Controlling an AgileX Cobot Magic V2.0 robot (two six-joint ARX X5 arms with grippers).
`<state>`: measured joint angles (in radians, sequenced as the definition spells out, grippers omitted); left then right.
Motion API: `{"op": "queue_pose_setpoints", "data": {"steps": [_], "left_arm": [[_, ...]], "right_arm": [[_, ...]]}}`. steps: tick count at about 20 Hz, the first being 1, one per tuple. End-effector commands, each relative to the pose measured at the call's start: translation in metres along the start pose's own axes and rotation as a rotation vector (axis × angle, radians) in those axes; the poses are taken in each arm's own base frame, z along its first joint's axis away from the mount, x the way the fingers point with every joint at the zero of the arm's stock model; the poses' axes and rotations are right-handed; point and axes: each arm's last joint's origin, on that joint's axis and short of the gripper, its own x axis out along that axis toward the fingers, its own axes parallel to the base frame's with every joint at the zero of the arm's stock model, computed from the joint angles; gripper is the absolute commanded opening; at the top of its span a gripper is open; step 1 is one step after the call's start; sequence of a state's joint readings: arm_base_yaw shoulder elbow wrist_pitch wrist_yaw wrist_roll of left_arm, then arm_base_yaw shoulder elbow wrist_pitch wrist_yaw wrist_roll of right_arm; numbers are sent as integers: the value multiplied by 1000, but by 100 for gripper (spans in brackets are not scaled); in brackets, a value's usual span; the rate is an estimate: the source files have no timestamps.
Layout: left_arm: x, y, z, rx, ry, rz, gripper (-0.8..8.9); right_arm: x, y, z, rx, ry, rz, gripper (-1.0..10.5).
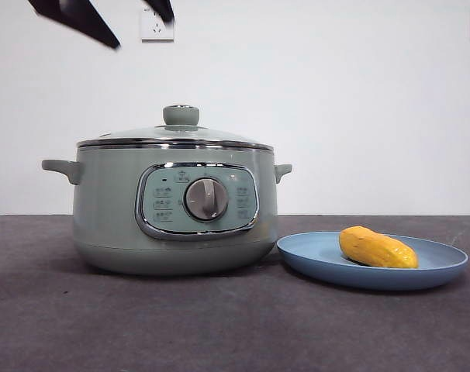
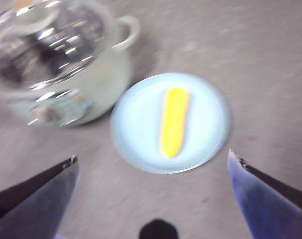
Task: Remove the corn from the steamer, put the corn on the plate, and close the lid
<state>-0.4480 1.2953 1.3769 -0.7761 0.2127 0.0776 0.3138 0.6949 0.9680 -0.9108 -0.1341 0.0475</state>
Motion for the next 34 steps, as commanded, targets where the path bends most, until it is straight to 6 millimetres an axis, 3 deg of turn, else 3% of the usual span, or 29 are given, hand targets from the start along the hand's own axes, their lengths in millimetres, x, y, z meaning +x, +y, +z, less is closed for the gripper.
{"op": "queue_pose_setpoints", "data": {"steps": [1, 5, 6, 8, 9, 30, 34], "left_arm": [[-24, -10, -11, -23, 87, -134, 524], [-55, -21, -32, -67, 210, -232, 364], [-59, -22, -35, -69, 227, -233, 290], [-63, -23, -38, -59, 251, -236, 38], [-63, -23, -39, -59, 260, -236, -9], [-63, -23, -38, -49, 241, -232, -6], [-62, -18, -29, 3, 162, -112, -3]], "right_arm": [[1, 3, -2, -47, 25, 106, 500], [5, 6, -5, -31, 79, 242, 466], [6, 6, -5, -28, 92, 240, 363], [8, 6, -5, -23, 112, 239, 1], [10, 5, -5, -25, 116, 239, -4], [12, 5, -4, -16, 122, 224, 1], [12, 5, -4, -16, 122, 225, 1]]}}
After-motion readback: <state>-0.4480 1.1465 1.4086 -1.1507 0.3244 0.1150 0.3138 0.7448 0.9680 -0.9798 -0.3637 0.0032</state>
